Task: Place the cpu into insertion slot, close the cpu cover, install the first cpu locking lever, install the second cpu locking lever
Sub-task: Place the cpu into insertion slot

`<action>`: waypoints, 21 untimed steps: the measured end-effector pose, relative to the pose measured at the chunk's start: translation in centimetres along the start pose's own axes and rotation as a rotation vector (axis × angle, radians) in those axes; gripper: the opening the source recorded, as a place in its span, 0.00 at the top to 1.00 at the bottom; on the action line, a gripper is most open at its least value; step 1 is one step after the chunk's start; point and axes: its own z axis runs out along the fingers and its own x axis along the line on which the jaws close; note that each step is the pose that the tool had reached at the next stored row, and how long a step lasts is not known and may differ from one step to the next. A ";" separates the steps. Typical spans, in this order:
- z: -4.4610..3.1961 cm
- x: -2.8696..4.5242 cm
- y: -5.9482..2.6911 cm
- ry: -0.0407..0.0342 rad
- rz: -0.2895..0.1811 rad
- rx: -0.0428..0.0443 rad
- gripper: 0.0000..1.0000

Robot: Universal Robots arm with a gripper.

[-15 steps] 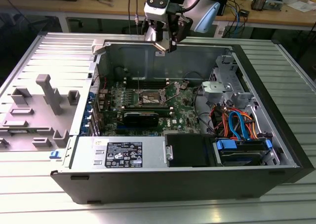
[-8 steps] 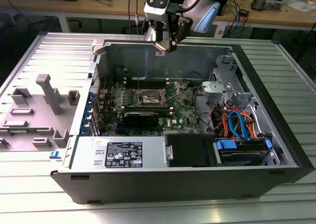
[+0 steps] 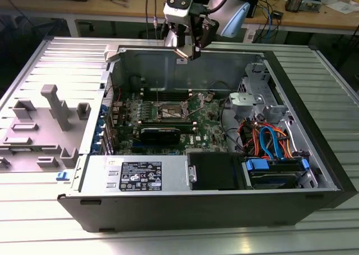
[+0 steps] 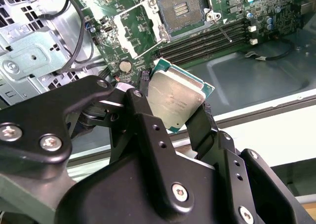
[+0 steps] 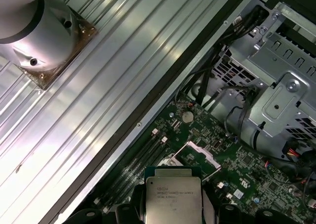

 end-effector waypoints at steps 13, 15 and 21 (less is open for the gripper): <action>0.96 0.35 -0.47 -0.0511 0.129 0.0209 0.45; 1.03 0.49 -0.62 -0.0526 0.152 0.0209 0.45; 1.34 0.60 -0.70 -0.0608 0.260 0.0212 0.45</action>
